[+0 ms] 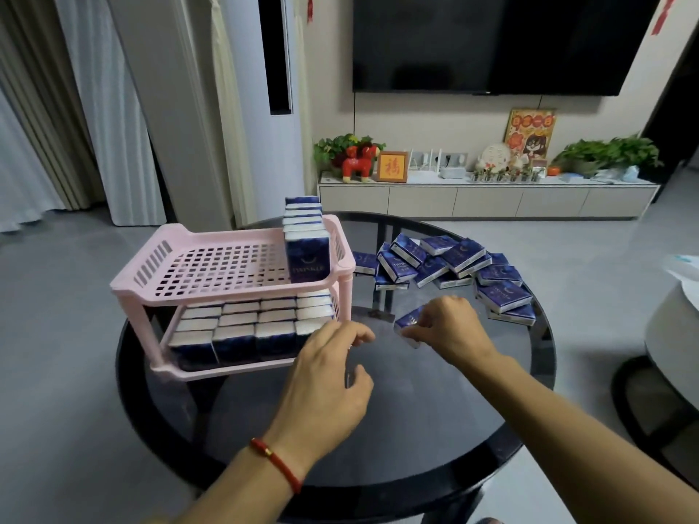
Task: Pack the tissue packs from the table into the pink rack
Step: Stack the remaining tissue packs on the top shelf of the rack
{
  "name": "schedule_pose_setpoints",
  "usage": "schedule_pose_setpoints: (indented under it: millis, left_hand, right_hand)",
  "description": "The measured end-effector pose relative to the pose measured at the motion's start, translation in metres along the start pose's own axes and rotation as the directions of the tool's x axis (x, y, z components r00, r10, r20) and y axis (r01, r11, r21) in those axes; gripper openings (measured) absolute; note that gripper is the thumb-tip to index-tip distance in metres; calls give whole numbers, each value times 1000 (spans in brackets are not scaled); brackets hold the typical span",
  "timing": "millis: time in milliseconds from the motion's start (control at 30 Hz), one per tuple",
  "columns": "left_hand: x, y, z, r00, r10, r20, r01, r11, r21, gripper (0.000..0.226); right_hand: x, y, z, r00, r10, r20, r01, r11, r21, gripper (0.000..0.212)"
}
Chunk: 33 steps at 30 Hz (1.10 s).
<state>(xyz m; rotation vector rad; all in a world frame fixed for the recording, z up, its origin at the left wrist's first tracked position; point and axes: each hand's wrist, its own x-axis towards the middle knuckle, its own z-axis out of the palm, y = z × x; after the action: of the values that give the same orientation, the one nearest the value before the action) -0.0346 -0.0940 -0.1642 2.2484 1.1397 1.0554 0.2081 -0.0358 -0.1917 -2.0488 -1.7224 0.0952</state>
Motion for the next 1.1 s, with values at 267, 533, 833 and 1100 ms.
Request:
schedule_pose_setpoints:
  millis: [267, 533, 833, 1100]
  left_hand:
    - [-3, -3, 4, 988, -144, 49, 146, 989, -35, 33]
    - [5, 2, -5, 951, -309, 8, 301, 919, -255, 34]
    - [11, 6, -46, 975, -155, -162, 43, 839, -542, 54]
    - [36, -1, -67, 865, -56, -498, -123, 940, -318, 40]
  right_hand:
    - [-13, -2, -4, 972, 133, 196, -150, 986, 77, 78]
    - [-45, -40, -63, 921, -362, 141, 321, 913, 250, 86]
    - [-69, -114, -80, 739, -671, -61, 653, 691, 310, 84]
    - [-33, -117, -65, 909, -324, -262, 413, 783, 466, 46]
